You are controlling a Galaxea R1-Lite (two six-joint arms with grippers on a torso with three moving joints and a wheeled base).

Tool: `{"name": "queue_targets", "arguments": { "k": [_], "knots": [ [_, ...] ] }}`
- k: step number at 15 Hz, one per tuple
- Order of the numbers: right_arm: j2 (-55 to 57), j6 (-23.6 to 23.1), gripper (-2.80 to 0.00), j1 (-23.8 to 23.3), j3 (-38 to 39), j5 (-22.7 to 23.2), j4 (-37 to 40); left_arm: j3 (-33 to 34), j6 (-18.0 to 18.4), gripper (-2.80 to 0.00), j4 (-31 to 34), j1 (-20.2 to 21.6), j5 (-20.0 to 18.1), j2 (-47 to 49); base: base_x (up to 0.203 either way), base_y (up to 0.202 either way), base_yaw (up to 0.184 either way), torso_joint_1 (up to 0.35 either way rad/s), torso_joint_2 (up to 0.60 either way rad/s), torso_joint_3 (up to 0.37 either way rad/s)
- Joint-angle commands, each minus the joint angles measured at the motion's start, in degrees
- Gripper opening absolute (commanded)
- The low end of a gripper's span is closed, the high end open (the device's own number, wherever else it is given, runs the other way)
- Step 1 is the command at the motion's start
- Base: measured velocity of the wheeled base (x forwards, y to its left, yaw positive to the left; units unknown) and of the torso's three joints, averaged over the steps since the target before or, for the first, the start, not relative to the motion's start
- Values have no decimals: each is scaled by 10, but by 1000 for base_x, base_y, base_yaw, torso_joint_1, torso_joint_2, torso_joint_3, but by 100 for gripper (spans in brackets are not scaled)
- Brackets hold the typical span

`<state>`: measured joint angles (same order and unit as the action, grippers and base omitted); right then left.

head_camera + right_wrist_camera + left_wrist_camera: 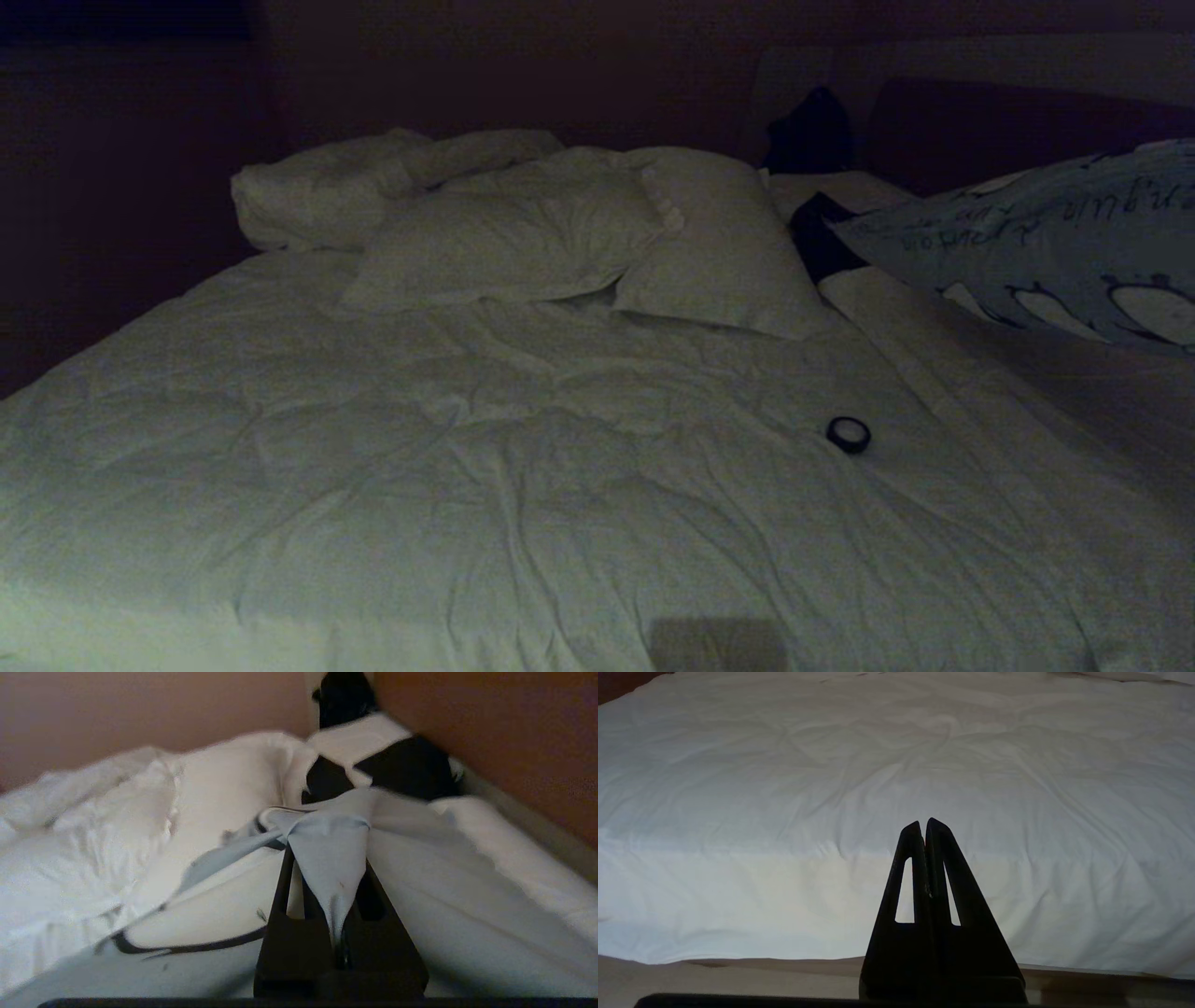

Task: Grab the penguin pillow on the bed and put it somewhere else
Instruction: Place the pillow at the bedside

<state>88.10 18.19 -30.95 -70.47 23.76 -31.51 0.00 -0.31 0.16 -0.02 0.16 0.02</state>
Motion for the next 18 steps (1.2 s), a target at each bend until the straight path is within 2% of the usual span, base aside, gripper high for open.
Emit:
{"name": "queue_targets", "arguments": {
  "k": [1,4,10,14,18],
  "knots": [
    [1,1,-280,0,0,11,-1,1,0,-280,0,0,0,0,0,0,0,0,0,0],
    [20,1,-280,-1,-6,24,-1,1,0,-280,0,0,0,0,0,0,0,0,0,0],
    [113,30,-280,0,-80,17,0,1,0,-280,0,0,0,0,0,0,0,0,0,0],
    [139,31,-280,0,-123,21,-2,1,0,-280,0,0,0,0,0,0,0,0,0,0],
    [198,27,-280,-6,-207,23,-1,1,0,-280,0,0,0,0,0,0,0,0,0,0]
  ]
}}
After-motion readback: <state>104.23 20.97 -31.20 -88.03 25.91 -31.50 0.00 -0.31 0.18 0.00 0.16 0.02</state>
